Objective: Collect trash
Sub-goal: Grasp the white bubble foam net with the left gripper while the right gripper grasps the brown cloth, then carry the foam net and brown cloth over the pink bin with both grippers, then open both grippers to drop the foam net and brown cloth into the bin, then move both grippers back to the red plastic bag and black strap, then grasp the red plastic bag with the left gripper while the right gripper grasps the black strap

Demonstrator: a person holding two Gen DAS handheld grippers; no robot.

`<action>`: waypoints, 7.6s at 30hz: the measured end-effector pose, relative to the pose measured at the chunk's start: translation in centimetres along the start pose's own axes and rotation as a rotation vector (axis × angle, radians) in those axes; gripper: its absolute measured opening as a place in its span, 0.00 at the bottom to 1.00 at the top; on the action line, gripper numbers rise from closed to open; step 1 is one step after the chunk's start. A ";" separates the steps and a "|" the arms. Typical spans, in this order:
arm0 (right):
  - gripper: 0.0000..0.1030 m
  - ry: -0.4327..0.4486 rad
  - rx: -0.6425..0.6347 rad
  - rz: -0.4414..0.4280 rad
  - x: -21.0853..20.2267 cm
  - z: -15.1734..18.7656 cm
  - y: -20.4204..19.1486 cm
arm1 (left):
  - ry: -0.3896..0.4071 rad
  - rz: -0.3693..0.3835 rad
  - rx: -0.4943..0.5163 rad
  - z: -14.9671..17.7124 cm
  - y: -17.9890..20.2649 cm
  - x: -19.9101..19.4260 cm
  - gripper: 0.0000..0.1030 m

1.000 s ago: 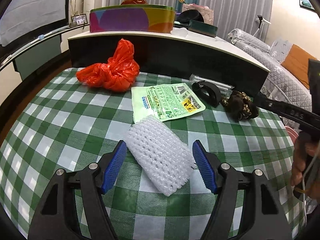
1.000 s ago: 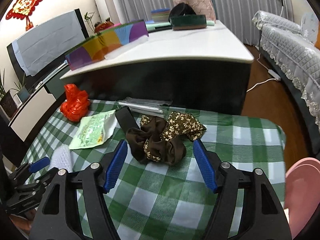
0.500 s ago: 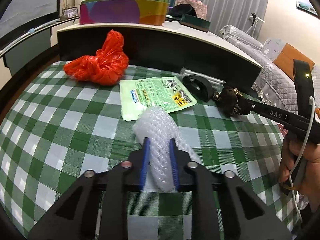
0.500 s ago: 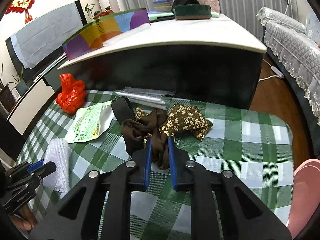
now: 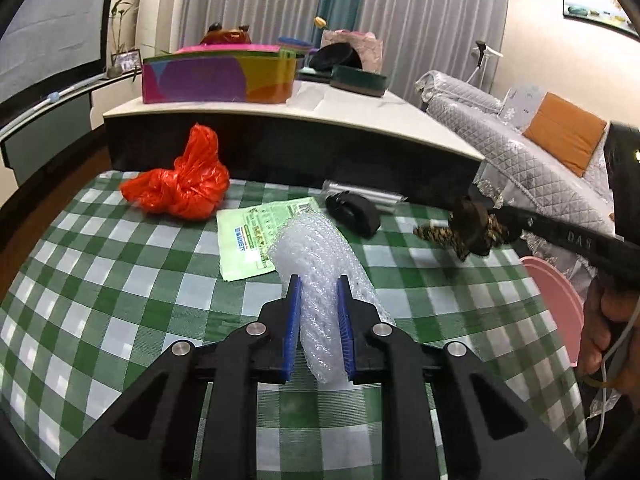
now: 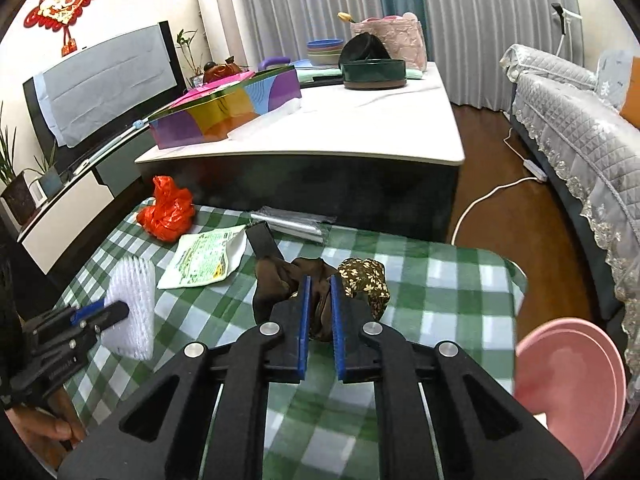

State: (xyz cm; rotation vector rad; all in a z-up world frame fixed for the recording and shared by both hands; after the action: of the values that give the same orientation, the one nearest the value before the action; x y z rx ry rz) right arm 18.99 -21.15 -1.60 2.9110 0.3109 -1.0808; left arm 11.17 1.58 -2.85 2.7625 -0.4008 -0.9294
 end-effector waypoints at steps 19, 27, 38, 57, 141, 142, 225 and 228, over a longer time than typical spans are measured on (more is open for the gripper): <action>0.09 0.102 0.017 0.017 -11.7 -0.1 3.5 | 0.042 0.085 0.090 -0.6 5.1 -3.1 0.17; 0.09 0.121 0.051 0.043 -12.8 1.7 5.7 | 0.028 0.102 0.130 0.1 7.2 -3.1 0.17; 0.09 0.119 0.079 0.094 -12.5 3.2 8.3 | 0.000 0.112 0.161 0.8 9.0 -1.7 0.17; 0.09 0.121 0.102 0.146 -12.8 4.0 11.3 | -0.021 0.148 0.171 0.9 11.6 1.0 0.17; 0.55 0.074 0.324 0.385 -10.7 6.5 25.7 | -0.222 0.380 0.336 0.7 29.2 15.6 0.42; 0.55 0.074 0.325 0.384 -10.7 6.5 25.7 | -0.219 0.377 0.335 0.6 29.0 15.3 0.42; 0.51 -0.109 0.035 -0.058 13.9 -2.9 -8.3 | -0.080 0.002 0.056 -10.8 -15.1 9.6 0.52; 0.34 -0.132 0.027 -0.065 14.0 -2.7 -8.5 | -0.095 0.007 0.063 -10.9 -14.8 9.8 0.38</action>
State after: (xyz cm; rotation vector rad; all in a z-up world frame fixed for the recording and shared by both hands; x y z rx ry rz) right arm 29.48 -10.12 -8.23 2.8529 0.3918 -1.2890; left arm 28.23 13.56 -3.80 2.7785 -0.4628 -1.0678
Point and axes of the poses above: each gripper's, at about its wrist camera, not at the fingertips, and x roughly the way its jaws point, y to its right, z to its underside, the point moved 2 cm from there along x, roughly the way its jaws point, and after that the axes turned 11 degrees about z, right-handed, at the moved point
